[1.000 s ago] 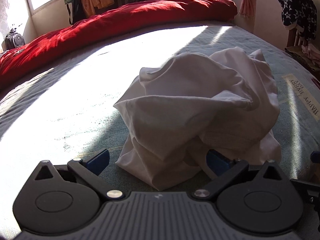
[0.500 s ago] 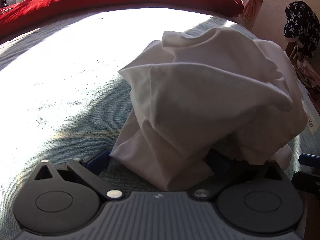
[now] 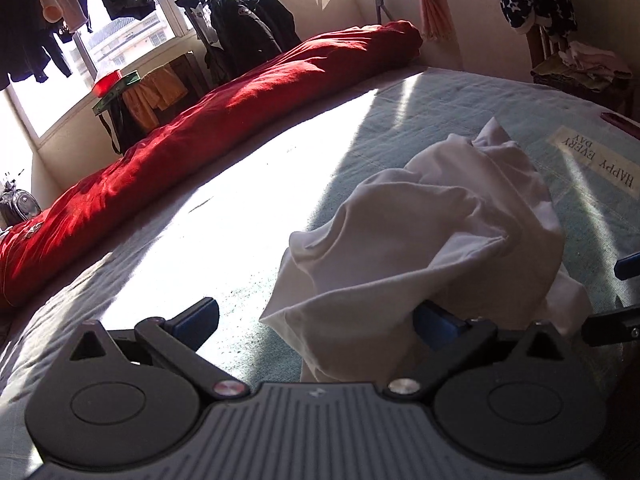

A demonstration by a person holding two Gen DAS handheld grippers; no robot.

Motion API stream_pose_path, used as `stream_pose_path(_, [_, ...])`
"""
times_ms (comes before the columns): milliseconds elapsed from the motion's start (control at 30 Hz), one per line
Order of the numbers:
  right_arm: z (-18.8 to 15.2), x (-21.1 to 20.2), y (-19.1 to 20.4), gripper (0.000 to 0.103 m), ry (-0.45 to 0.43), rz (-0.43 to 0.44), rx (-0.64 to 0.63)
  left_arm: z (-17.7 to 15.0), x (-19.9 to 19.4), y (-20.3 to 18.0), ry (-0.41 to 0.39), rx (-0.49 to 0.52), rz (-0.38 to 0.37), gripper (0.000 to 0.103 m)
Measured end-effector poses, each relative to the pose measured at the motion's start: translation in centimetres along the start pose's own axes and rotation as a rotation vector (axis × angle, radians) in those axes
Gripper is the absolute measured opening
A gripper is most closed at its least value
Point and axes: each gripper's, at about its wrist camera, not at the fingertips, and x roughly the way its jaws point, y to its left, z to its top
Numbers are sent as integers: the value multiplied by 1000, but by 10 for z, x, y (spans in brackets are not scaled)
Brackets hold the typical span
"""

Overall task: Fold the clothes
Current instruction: 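Move the left gripper down onto the crumpled white T-shirt and grasp it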

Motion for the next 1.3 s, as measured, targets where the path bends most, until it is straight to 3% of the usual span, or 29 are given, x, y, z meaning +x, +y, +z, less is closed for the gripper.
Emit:
stream_pose_path(133, [-1,0,-2,103,2,-6,4,17,24,6,-1,12,16,103])
stream_pose_path(267, [-1,-4,-6,103,-6,-15,9,20,23,35,-22,-54,121,103])
stream_pose_path(400, [0,-3,-10,103,-8,-21,20,9,30,67,33,-72,258,101])
stream_pose_path(467, [0,-2,-10,103,-10,-14,22,3,23,80,39,-105,226,100])
stream_pose_path(600, [1,0,-4,103,-11,-3,4,-1,-11,81,-38,-148,15,101])
stream_pose_path(700, [1,2,-2,103,-3,-4,0,2,-20,59,-47,-54,-107,101])
stream_pose_path(867, [-1,1,4,103,2,-5,-12,4,6,18,35,116,-134,101])
stream_pose_path(933, [-2,-2,6,103,-1,-13,-20,4,15,5,28,201,-68,101])
stream_pose_path(1033, [-2,-4,6,103,-3,-23,-17,8,31,-7,16,303,90,102])
stream_pose_path(1200, [-3,-6,8,103,-6,-29,-28,12,44,-11,35,353,62,97])
stream_pose_path(1300, [-3,-3,9,103,1,-30,-30,13,46,-9,16,383,84,93])
